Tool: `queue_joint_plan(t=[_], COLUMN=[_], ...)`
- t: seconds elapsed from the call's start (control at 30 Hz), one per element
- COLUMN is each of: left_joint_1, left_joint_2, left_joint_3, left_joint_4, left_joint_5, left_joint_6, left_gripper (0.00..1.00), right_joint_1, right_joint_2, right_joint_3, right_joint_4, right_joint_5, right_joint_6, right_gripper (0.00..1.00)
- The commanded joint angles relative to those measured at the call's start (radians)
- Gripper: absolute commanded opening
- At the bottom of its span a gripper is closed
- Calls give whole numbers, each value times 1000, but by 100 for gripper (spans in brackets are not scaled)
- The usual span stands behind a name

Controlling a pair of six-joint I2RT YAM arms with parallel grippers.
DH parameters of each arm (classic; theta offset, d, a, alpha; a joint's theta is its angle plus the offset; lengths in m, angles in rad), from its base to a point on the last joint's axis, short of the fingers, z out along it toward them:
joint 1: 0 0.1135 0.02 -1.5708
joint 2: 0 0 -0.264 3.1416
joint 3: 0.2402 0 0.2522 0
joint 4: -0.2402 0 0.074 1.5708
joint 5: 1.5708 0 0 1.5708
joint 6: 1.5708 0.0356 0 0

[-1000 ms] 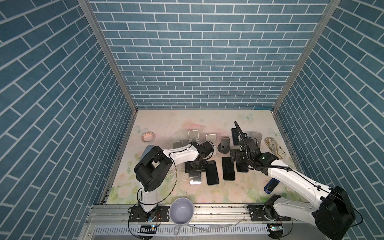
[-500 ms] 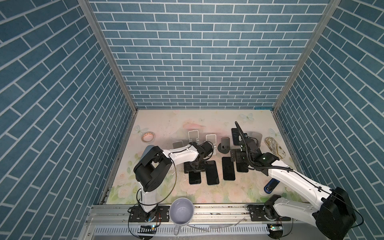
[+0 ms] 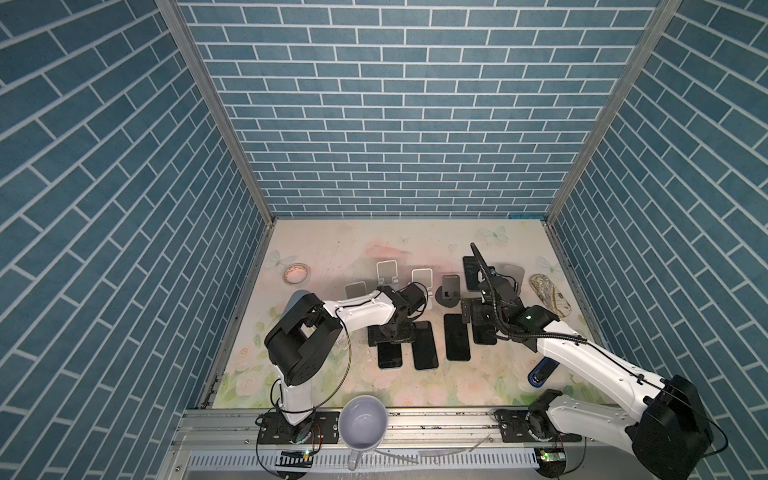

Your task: Remove the phone from the phone stand

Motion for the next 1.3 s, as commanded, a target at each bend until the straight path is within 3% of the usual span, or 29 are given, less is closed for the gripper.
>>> queue_joint_plan(t=[0.0, 0.47, 0.7, 0.83, 1.17, 1.27], left_joint_1=[-6, -42, -66, -64, 89, 151], left_joint_2=[-31, -184, -366, -498, -779, -870], left_joint_3=[-30, -36, -102, -157, -312, -370], left_joint_4=[46, 50, 114, 146, 161, 193], left_joint_5=[-37, -201, -374, -522, -672, -692], left_joint_6=[34, 131, 216, 290, 359, 384], left_gripper=[96, 100, 100, 100, 100, 100], right_joint_1=[-4, -4, -10, -28, -137, -196], right_joint_2=[-8, 15, 20, 15, -26, -50], right_joint_3=[-10, 17, 36, 73, 101, 77], right_joint_4=[-13, -33, -38, -76, -99, -56], right_joint_5=[6, 10, 35, 112, 375, 352], right_joint_6=[-7, 7, 12, -11, -48, -76], right_gripper=[99, 99, 99, 99, 99, 99])
